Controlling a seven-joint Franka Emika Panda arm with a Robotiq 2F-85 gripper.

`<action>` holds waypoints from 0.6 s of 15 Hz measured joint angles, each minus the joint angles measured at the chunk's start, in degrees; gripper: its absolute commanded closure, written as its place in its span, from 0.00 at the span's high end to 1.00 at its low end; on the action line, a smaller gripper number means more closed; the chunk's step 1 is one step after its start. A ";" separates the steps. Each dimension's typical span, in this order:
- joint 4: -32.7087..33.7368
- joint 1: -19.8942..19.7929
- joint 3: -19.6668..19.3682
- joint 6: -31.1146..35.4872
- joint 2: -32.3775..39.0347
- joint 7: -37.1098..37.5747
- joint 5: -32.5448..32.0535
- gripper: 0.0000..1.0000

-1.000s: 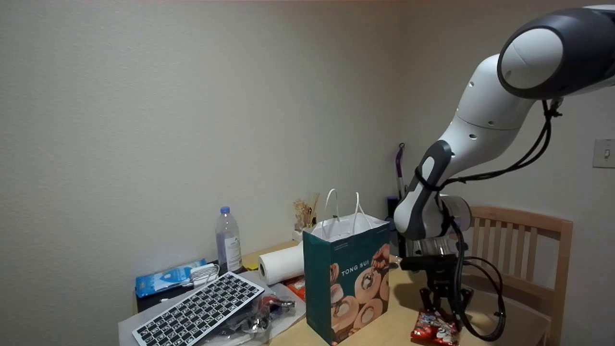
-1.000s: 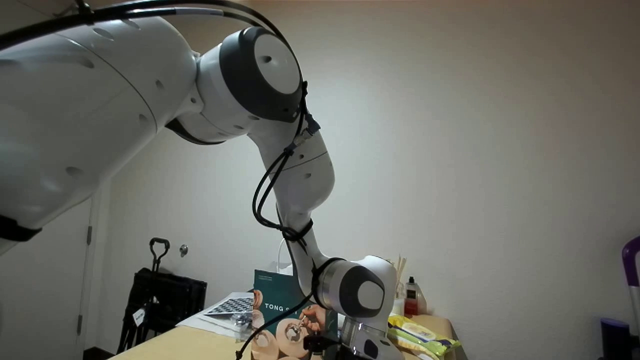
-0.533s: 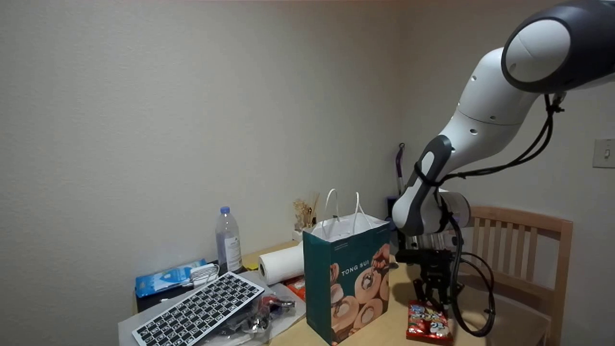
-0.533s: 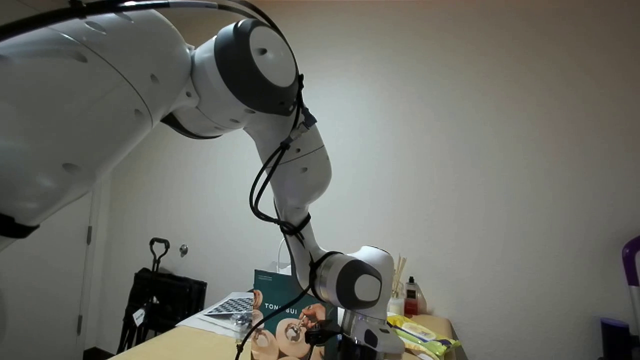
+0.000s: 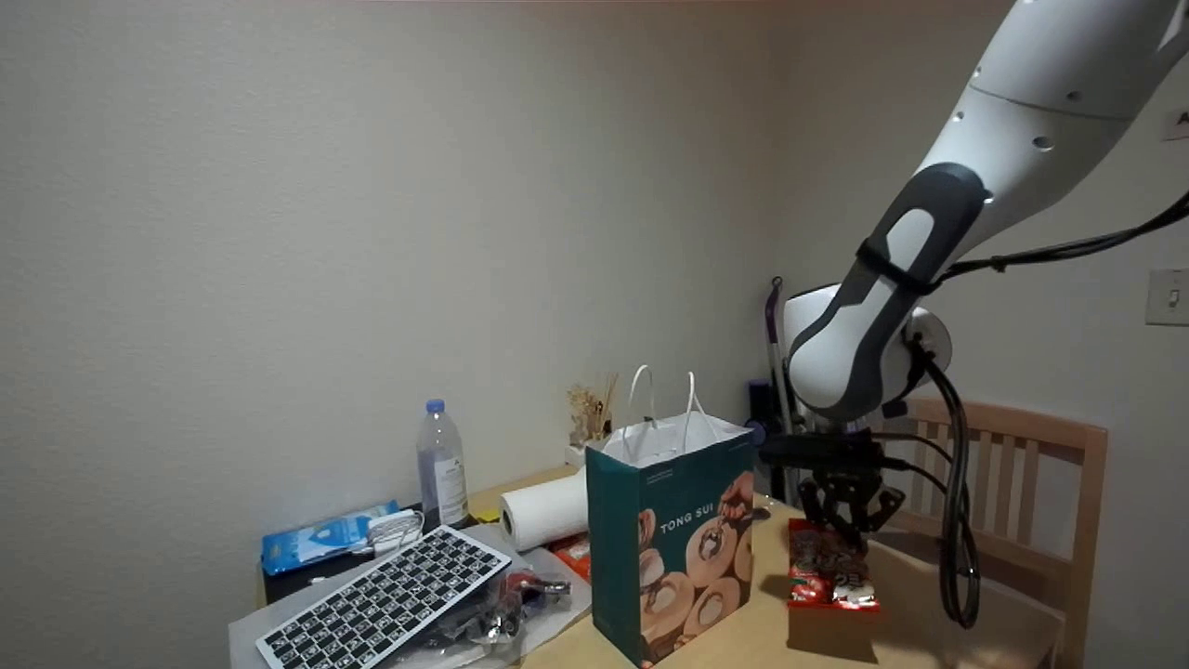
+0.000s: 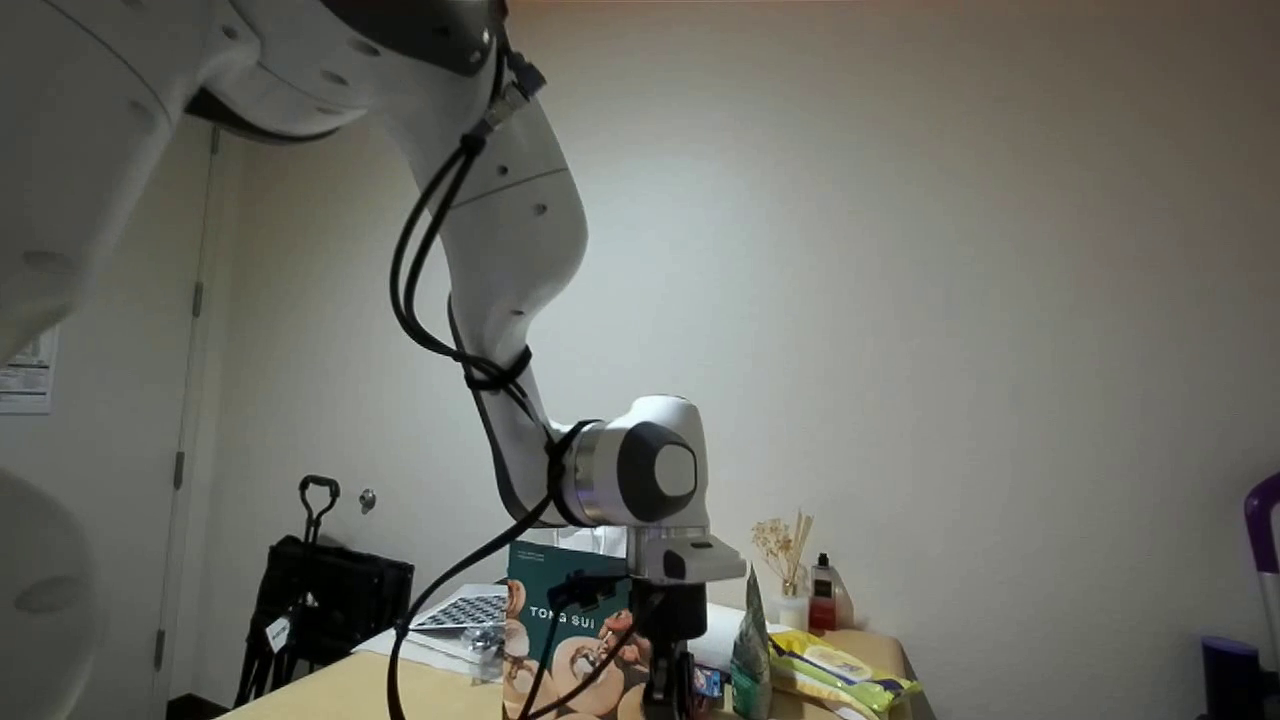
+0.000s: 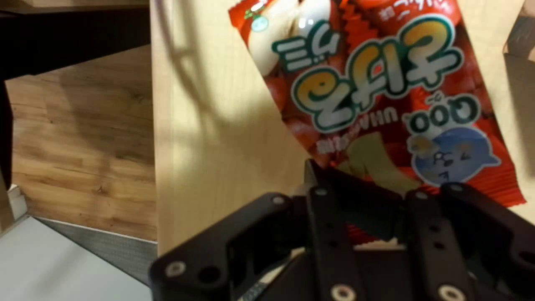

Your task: Pick up the sachet from the table and put it in the bag.

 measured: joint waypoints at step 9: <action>-7.11 -0.64 2.70 -3.45 -12.41 15.04 -16.07 0.01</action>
